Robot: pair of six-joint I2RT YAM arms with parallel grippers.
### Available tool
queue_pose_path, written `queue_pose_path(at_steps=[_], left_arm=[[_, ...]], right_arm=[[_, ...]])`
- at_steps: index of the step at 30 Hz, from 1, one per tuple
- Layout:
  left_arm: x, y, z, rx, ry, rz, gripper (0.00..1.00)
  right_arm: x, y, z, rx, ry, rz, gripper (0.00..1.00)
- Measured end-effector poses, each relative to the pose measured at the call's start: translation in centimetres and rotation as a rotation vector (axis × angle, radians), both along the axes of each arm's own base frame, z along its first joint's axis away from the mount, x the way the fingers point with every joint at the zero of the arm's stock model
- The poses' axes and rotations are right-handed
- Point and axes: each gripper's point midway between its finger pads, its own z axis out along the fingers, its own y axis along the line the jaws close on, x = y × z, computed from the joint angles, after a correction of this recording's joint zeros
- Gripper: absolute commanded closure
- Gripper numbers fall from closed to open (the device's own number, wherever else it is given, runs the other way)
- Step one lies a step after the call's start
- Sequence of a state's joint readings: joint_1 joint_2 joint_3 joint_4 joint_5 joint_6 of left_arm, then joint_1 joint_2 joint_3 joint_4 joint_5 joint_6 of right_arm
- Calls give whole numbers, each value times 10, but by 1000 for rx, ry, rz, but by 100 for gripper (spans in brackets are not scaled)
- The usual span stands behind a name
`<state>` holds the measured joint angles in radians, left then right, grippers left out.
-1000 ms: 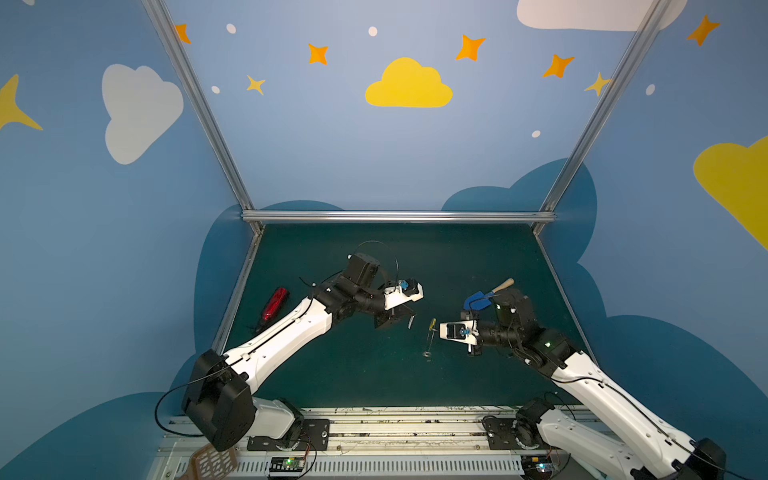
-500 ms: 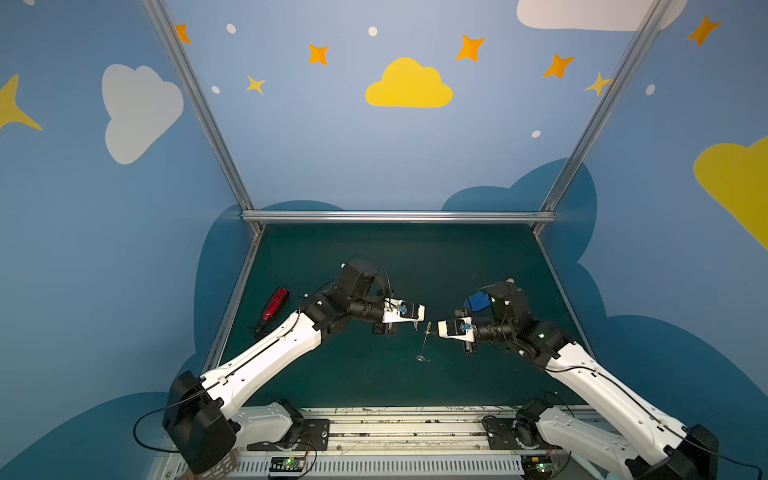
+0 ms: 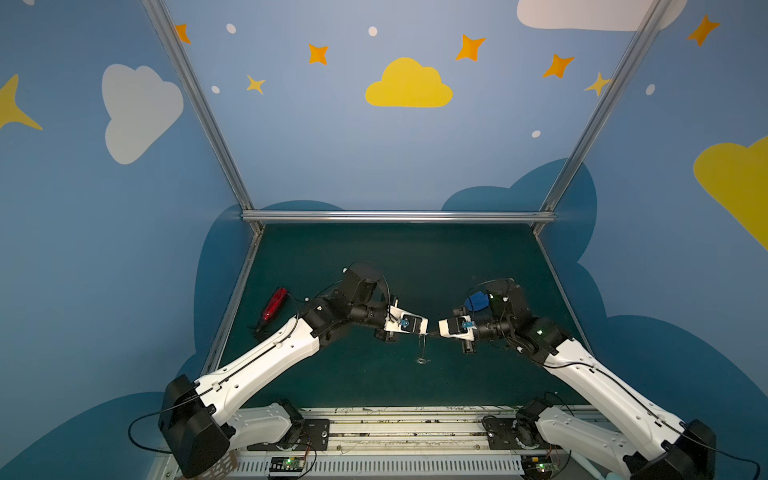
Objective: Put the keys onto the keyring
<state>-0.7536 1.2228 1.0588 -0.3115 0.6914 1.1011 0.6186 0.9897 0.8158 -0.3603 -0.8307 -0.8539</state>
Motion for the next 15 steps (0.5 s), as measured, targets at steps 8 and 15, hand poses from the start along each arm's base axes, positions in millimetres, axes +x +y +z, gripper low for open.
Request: queue_pose_path(at_steps=[8,15], left_arm=[[-14,1,2,7,-28,-52,97],[-21,0,1,13,-44,-83,97]], right_arm=[[-2,-1,5,-1,11,7,100],[-5,-1,4,-12,27,17,100]])
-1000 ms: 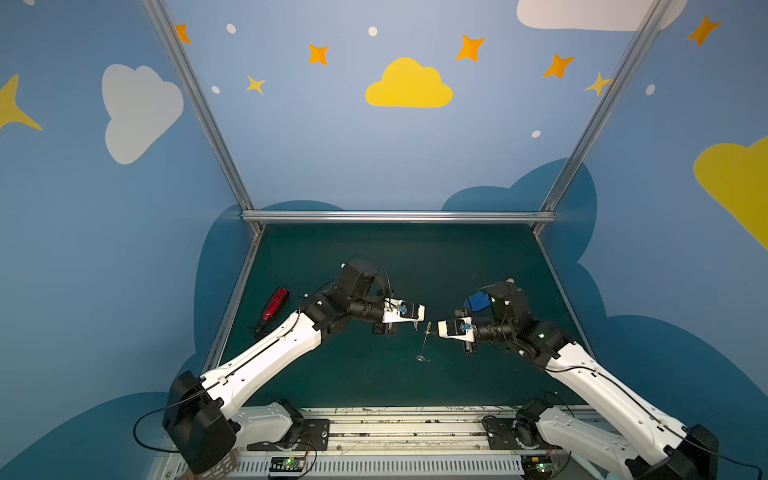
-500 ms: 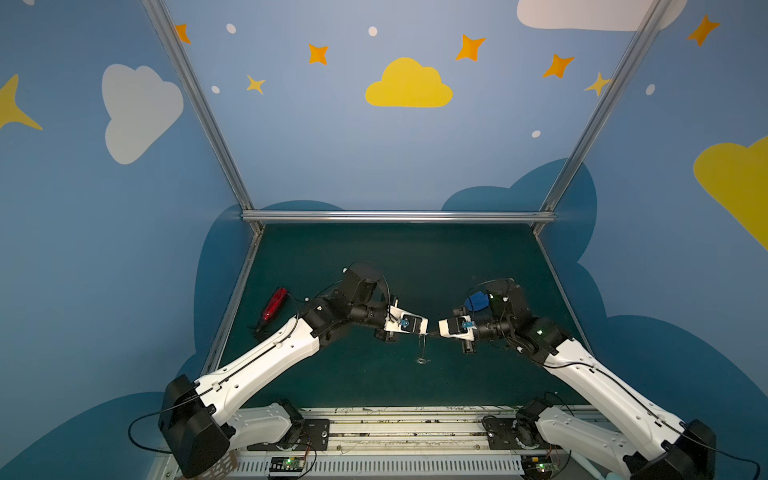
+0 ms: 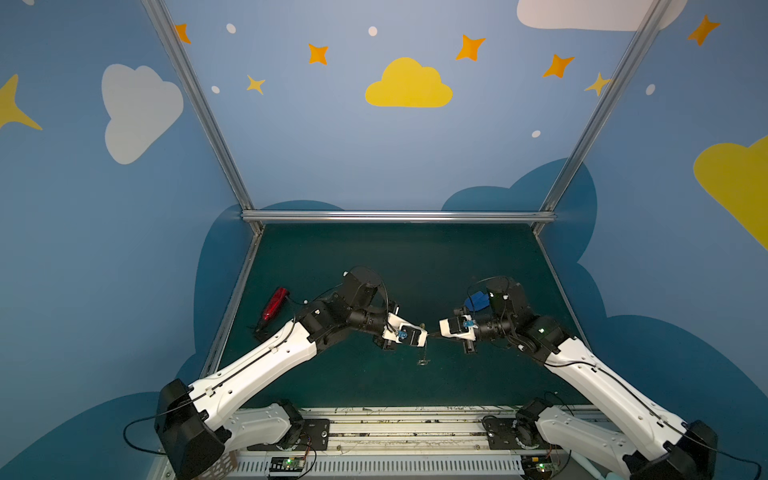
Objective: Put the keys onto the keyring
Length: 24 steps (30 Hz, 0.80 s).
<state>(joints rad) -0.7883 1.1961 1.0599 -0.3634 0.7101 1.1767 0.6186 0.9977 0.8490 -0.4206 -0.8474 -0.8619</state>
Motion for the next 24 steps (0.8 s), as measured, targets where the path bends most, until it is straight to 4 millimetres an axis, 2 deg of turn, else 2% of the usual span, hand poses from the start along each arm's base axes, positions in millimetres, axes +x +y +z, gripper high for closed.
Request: queue_pose_path(at_steps=[14,24], left_arm=[[-6,-2,-1,7,-17,-26,96],[-3,-3,-5,23,-14,-15,97]], right_arm=[[-3,0,-4,-11,23,20,100],[-5,0,-2,-13,15,38,100]])
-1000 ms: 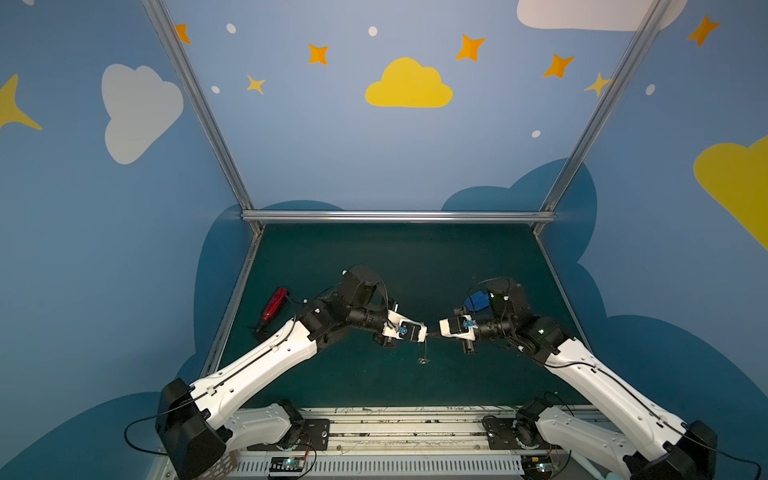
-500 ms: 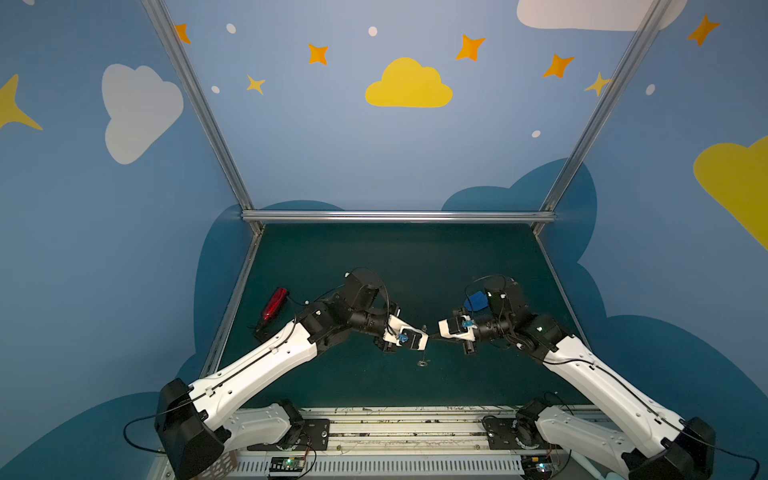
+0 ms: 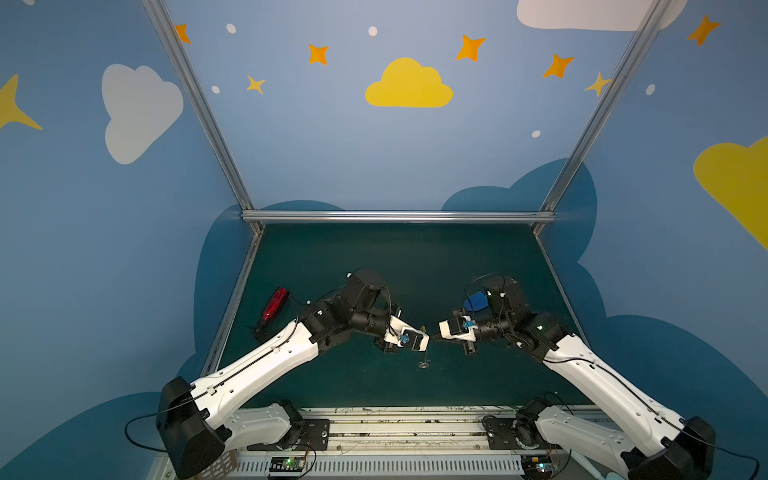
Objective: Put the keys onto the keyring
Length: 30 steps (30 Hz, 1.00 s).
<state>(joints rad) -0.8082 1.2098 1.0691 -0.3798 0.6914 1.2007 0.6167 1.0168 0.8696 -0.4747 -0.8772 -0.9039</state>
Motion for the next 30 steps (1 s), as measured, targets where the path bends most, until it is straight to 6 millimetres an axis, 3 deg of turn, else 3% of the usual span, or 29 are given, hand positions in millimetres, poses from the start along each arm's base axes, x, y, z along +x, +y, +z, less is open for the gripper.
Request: queue_pose_path(at_steps=[30], left_arm=[[-8,-3,3,15,-42,-51,97]], right_arm=[[1,-3,0,3,39,-9,100]])
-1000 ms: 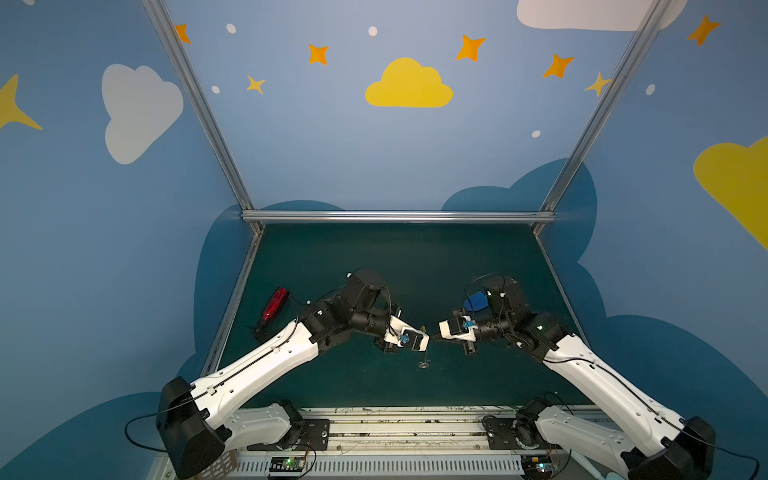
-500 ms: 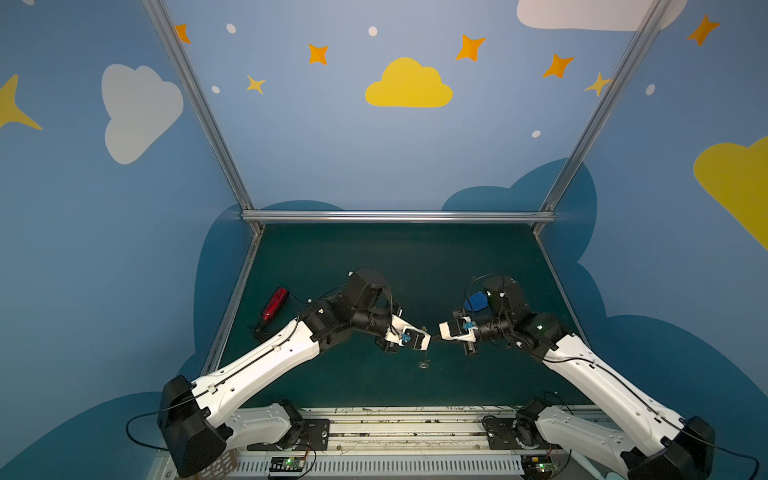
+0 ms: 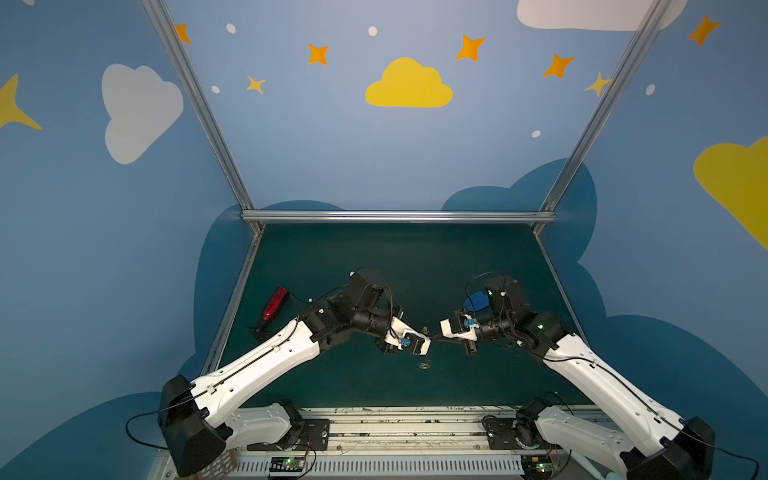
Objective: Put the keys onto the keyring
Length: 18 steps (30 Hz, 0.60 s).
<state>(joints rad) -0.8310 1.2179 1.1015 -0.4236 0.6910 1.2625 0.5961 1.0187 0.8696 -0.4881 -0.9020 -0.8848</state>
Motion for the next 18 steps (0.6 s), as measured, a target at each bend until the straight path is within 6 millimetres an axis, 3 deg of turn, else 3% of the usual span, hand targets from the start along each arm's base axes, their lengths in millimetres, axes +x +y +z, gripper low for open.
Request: queue_pose_path(at_steps=[18], left_arm=[[3,0,-4,24,-60,5,97]], right_arm=[[2,-1,1,4,76,-31,100]])
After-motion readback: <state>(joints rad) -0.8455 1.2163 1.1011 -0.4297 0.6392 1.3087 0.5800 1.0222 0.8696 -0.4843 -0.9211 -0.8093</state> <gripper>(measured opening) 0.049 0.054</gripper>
